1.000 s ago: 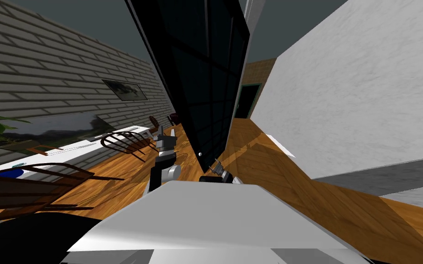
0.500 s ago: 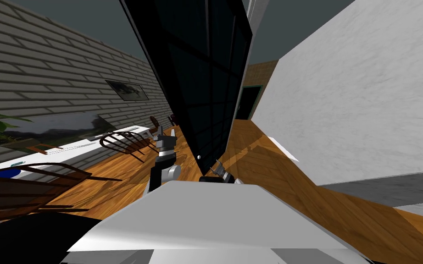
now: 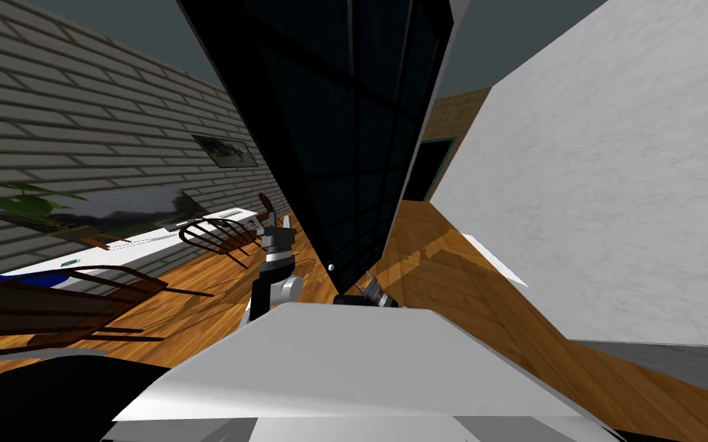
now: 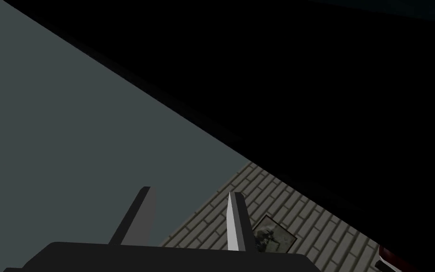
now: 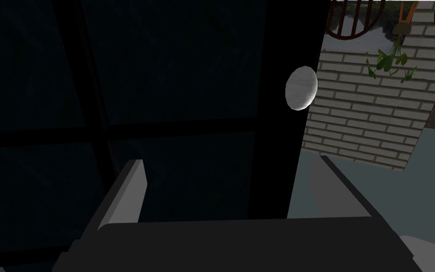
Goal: Push the door open
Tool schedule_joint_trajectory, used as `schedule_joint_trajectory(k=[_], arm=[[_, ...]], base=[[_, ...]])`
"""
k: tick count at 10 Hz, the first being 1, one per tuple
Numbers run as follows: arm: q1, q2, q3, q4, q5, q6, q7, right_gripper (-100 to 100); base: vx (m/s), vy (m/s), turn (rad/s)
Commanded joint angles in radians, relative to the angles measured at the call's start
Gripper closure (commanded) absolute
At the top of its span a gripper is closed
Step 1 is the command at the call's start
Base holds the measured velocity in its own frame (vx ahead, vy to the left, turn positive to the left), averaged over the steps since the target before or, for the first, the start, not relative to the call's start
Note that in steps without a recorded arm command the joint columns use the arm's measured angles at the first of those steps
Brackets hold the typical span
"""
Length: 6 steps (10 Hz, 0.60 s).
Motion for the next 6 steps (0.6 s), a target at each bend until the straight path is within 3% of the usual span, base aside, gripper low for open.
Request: schedule_joint_trajectory(k=[1,6], arm=[[0.035,-0.014,-0.002,-0.019,-0.016,-0.011,0.009,-100],[0.135,-0.046,-0.016,-0.054,-0.075,-0.056,0.055,-100]], base=[[0.110,0.033,0.107],[0.142,0.050,0.111]])
